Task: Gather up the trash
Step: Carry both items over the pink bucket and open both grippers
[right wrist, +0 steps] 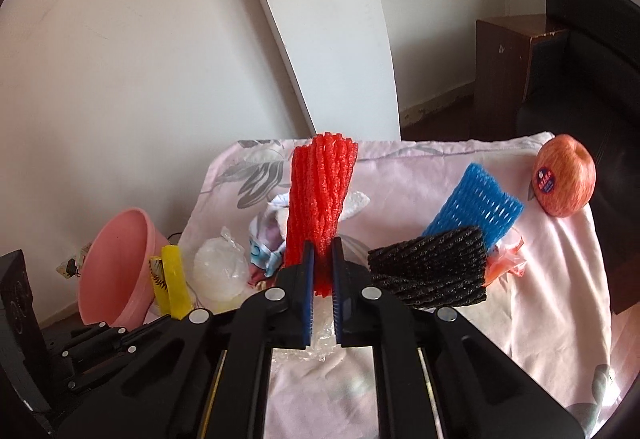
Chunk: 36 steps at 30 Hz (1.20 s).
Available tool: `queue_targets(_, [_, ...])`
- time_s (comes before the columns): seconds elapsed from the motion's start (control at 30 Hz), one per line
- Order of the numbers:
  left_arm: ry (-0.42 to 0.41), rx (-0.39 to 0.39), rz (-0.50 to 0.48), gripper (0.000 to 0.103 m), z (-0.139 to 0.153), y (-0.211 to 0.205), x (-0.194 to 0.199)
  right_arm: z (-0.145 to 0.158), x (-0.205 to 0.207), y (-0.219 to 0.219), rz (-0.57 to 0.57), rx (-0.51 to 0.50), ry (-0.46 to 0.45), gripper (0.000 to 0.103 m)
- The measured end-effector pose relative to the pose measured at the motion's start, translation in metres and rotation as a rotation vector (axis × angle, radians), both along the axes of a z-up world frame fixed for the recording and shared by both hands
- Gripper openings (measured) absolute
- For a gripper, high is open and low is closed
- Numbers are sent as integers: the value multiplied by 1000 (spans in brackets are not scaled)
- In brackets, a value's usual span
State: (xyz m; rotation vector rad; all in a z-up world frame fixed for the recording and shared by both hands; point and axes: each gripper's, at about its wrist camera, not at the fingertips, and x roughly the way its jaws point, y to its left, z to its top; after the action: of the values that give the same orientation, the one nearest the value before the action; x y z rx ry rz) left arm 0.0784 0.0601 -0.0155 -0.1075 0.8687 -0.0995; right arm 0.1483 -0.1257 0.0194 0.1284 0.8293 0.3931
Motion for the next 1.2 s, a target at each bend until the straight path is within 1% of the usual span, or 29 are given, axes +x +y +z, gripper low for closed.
queue_targets(0.13, [-39,13,44,2,12,12,-4,15,-8,11,39,10,-41,8])
queue_targets(0.27, [-67,35,97,2,20,27,-8,23,-12,29,90,7,-63,8])
queue_targets(0.4, [-86,55,167,2,26,47,-13,25,-12,56,154,5,-72,8])
queue_targets(0.6, [-90,77,287,2,28,84,-24,26,-14,104,275,5,-72,8])
queue_targets(0.73, [-71,81,369,2,23,110,-32,21,-20,136,360,7,-53,8])
queue_targets(0.9, [-31,85,460,2,11,138,-39,9,-26,171,444,-1,-33,8])
queue_targets(1.03, [10,85,510,2,-3,156,-41,-1,-27,202,501,-30,-11,8])
queue_targets(1.2, [68,72,557,2,-21,174,-41,-18,-27,228,544,-65,23,8])
